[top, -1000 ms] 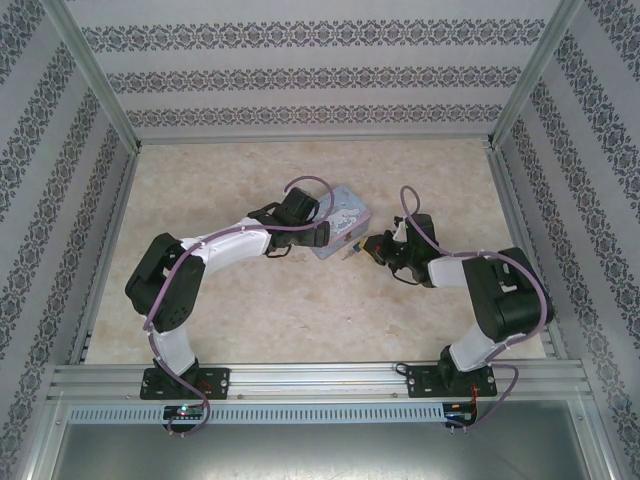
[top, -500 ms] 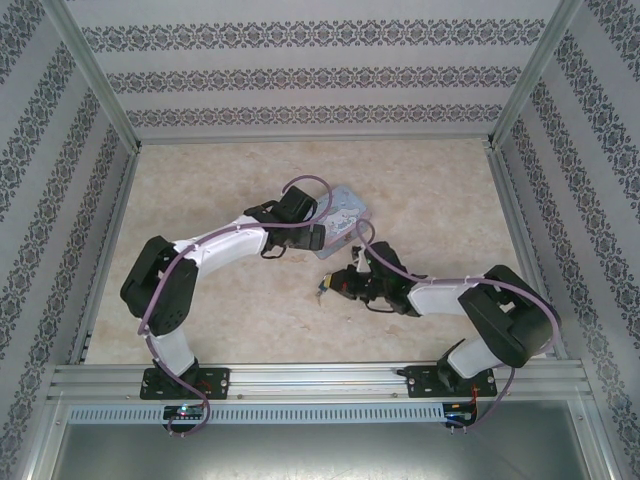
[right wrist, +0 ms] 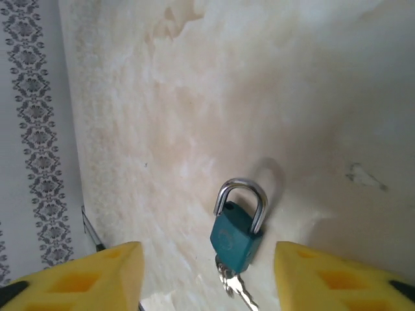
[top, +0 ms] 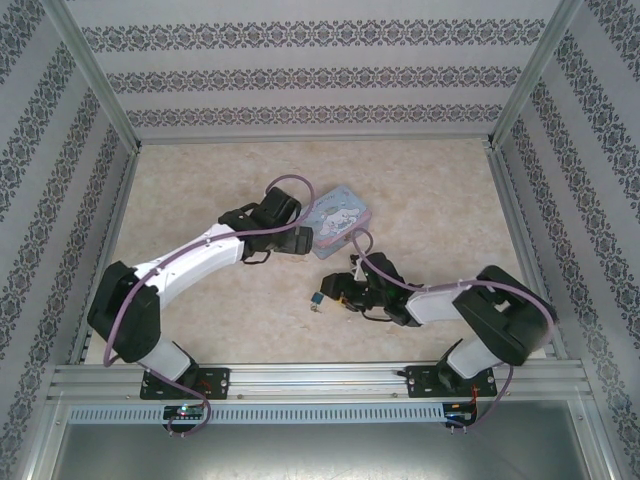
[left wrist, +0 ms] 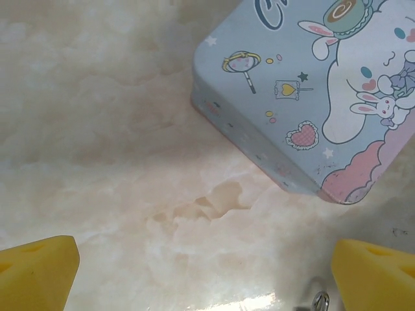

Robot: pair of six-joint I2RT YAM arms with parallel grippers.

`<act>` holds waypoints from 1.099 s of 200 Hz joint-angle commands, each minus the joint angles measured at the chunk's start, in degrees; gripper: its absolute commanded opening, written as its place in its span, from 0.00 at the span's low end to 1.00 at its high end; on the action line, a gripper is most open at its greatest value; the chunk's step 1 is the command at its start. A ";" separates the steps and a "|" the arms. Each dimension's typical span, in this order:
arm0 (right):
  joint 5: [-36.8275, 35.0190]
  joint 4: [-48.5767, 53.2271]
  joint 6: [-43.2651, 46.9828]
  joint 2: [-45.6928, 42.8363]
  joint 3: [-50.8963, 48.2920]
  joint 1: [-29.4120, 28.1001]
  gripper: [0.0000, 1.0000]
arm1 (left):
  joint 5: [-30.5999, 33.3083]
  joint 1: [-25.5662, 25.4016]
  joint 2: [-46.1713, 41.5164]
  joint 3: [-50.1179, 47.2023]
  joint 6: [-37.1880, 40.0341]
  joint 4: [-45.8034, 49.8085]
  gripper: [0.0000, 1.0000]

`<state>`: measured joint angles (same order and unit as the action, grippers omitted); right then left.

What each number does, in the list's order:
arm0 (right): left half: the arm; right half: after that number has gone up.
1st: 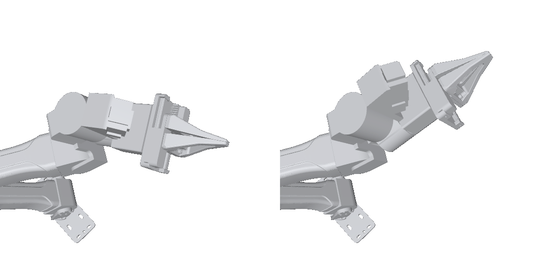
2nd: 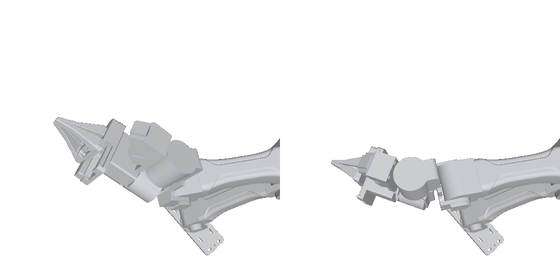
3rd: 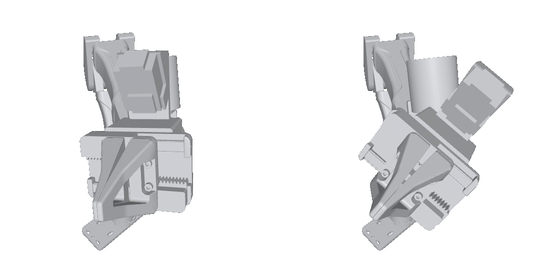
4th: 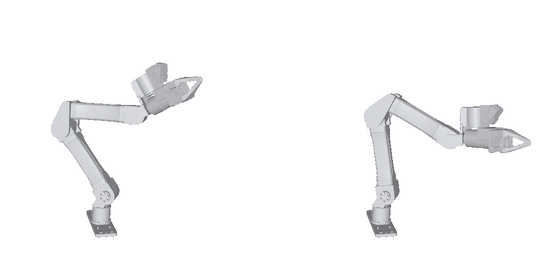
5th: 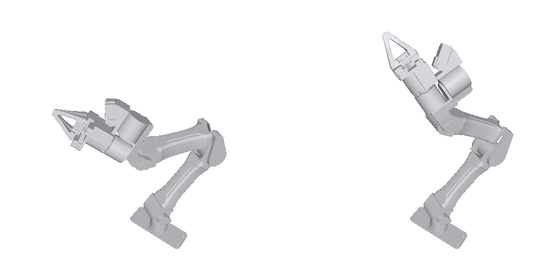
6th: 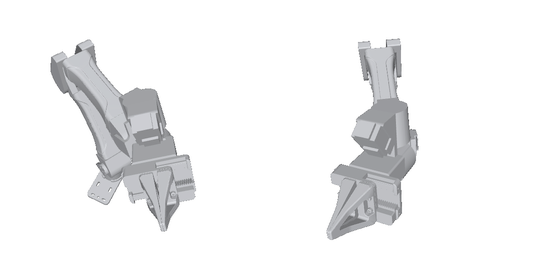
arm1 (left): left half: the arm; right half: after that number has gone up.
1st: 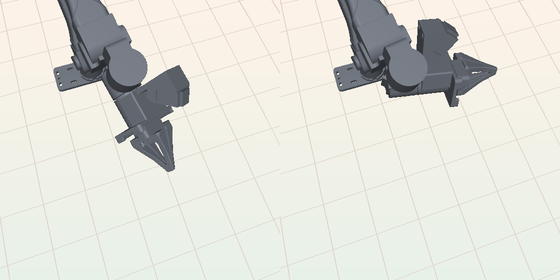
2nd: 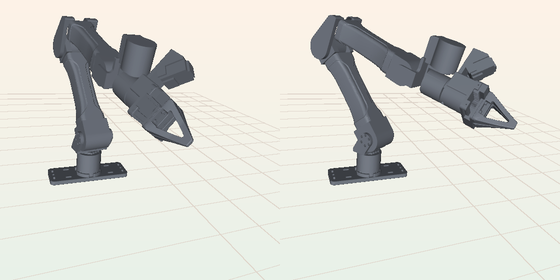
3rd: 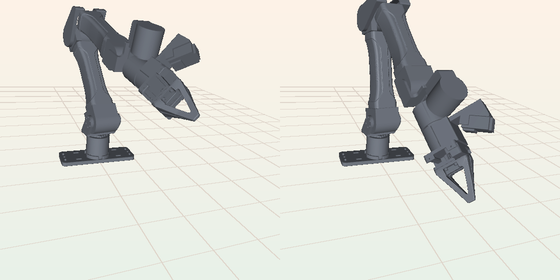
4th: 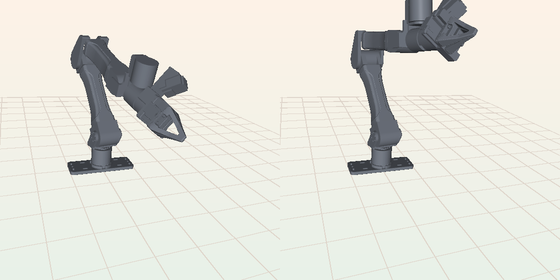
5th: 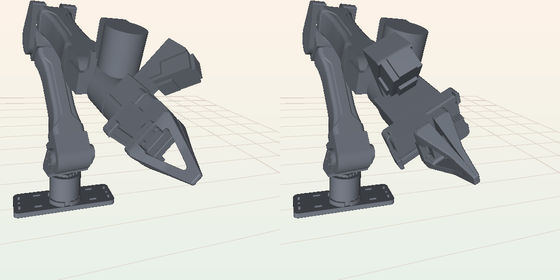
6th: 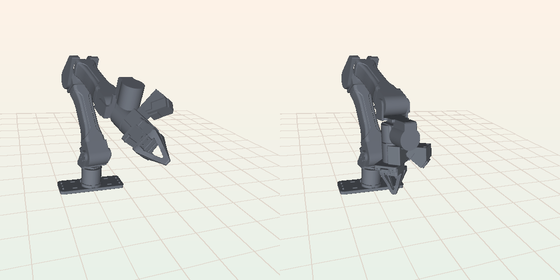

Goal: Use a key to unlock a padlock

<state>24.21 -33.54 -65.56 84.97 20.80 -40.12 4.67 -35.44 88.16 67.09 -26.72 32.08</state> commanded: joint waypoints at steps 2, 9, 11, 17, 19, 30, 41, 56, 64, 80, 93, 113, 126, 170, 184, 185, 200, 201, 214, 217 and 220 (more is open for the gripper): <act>-1.00 7.72 2.43 -8.54 -0.71 2.46 0.64 | 1.78 1.21 -4.85 -0.97 1.13 3.41 1.00; -1.10 11.10 3.36 -11.79 -0.52 3.59 0.68 | 2.21 1.55 -6.20 -0.98 1.13 3.67 0.99; -1.09 12.11 3.71 -12.60 -0.46 3.94 0.69 | 2.37 1.70 -6.59 -0.93 1.08 3.78 0.99; -1.14 15.16 4.78 -15.58 -0.05 5.01 0.74 | 2.83 2.01 -7.55 -0.97 0.98 4.01 1.00; -1.17 16.40 5.19 -16.43 0.19 5.41 0.75 | 2.94 2.14 -7.98 -0.92 0.93 4.10 1.00; -1.41 22.69 7.63 -21.60 1.69 7.84 0.85 | 4.06 2.69 -9.86 -0.99 0.89 4.22 1.00; -3.05 29.44 10.35 -26.44 3.72 10.05 0.94 | 6.65 3.20 -11.70 -1.17 0.81 4.10 1.00; -6.28 38.09 14.52 -31.51 7.35 13.57 0.98 | 11.21 3.72 -14.07 -2.03 1.53 3.12 1.00; -7.68 41.77 16.45 -33.44 9.15 15.76 0.98 | 13.69 4.15 -15.21 -2.48 1.77 2.56 1.00; -11.09 46.38 19.30 -35.82 11.94 19.89 0.98 | 17.48 5.71 -17.76 -3.91 2.77 0.66 1.00; -15.34 49.02 20.44 -37.07 13.49 22.92 0.98 | 21.06 6.74 -20.53 -6.77 5.18 -3.69 1.00; -21.84 49.72 22.31 -37.89 14.62 26.95 0.98 | 24.88 8.39 -25.70 -13.77 11.25 -12.91 1.00; -26.96 48.51 23.55 -38.51 14.06 28.33 0.98 | 27.56 9.15 -29.43 -19.08 16.27 -21.06 1.00; -45.28 39.70 33.02 -35.67 10.76 29.66 0.98 | 29.28 19.32 -32.78 -30.15 22.58 -34.05 1.00; -48.09 34.67 37.76 -33.66 9.26 29.76 0.98 | 27.62 23.06 -31.61 -34.59 22.08 -40.77 1.00; -48.28 34.32 37.95 -33.52 9.22 29.75 0.98 | 27.39 23.40 -31.54 -34.98 21.94 -41.21 1.00; -50.11 30.53 42.71 -31.36 8.70 29.87 0.98 | 23.96 27.49 -27.52 -37.32 20.41 -46.29 1.00; -50.21 30.28 43.06 -31.18 8.67 29.85 0.98 | 23.84 27.73 -27.12 -37.39 20.31 -46.61 1.00; -52.31 26.69 47.07 -28.98 8.58 29.94 0.98 | 22.14 29.87 -22.29 -37.97 20.45 -50.87 1.00; -52.67 25.76 48.23 -28.43 8.48 29.94 0.98 | 21.49 30.16 -21.28 -38.21 20.88 -52.01 1.00; -52.92 24.91 49.30 -27.82 8.45 30.00 0.98 | 21.07 30.35 -20.00 -38.41 21.30 -53.22 1.00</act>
<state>-21.04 1.41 -27.46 54.37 30.09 -10.59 29.80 -8.14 61.93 30.17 -7.42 -6.92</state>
